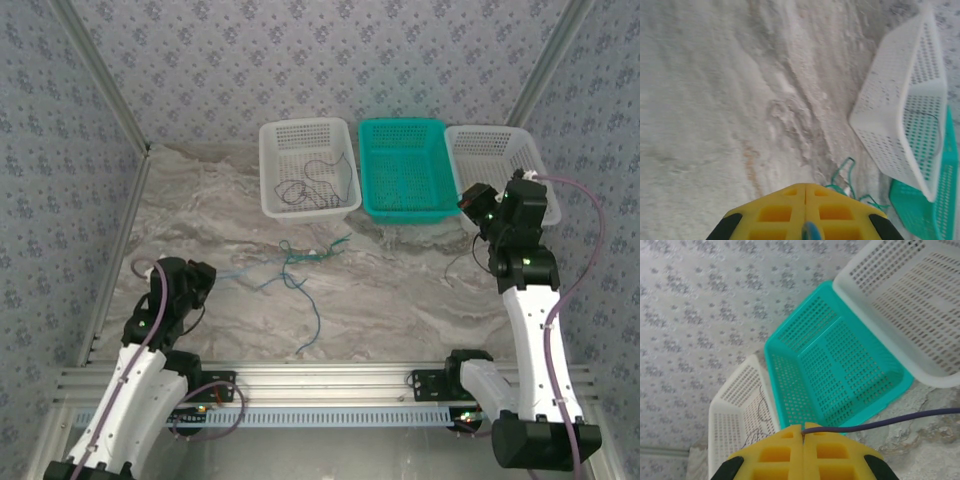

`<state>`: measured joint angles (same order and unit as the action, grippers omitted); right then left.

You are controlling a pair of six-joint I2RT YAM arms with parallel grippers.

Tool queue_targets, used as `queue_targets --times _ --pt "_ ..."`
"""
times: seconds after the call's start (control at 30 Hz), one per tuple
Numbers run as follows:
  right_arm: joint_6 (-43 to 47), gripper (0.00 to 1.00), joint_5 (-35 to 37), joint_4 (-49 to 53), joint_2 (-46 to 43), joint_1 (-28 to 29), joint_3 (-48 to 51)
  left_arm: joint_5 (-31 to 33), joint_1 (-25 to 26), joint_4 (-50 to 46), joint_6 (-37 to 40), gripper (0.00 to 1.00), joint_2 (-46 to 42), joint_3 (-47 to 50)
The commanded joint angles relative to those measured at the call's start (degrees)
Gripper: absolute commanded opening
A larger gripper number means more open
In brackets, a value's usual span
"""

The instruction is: Untangle the cables

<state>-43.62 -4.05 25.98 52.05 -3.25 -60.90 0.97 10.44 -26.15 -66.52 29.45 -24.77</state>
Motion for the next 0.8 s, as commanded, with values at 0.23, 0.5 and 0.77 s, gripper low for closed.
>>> queue_targets --times 0.23,0.5,0.77 --pt "-2.12 0.00 -9.43 -4.40 1.17 -1.17 -10.35 0.59 -8.12 -7.96 9.65 0.00 -1.74 -1.62" --pt "-1.88 0.00 -15.79 -10.47 15.30 8.09 -35.94 -14.35 -8.17 5.50 16.88 0.00 3.96 -1.59" --pt "-3.11 0.00 -17.83 -15.22 40.61 16.39 -72.15 -12.13 0.28 5.94 22.25 0.00 8.18 -3.96"
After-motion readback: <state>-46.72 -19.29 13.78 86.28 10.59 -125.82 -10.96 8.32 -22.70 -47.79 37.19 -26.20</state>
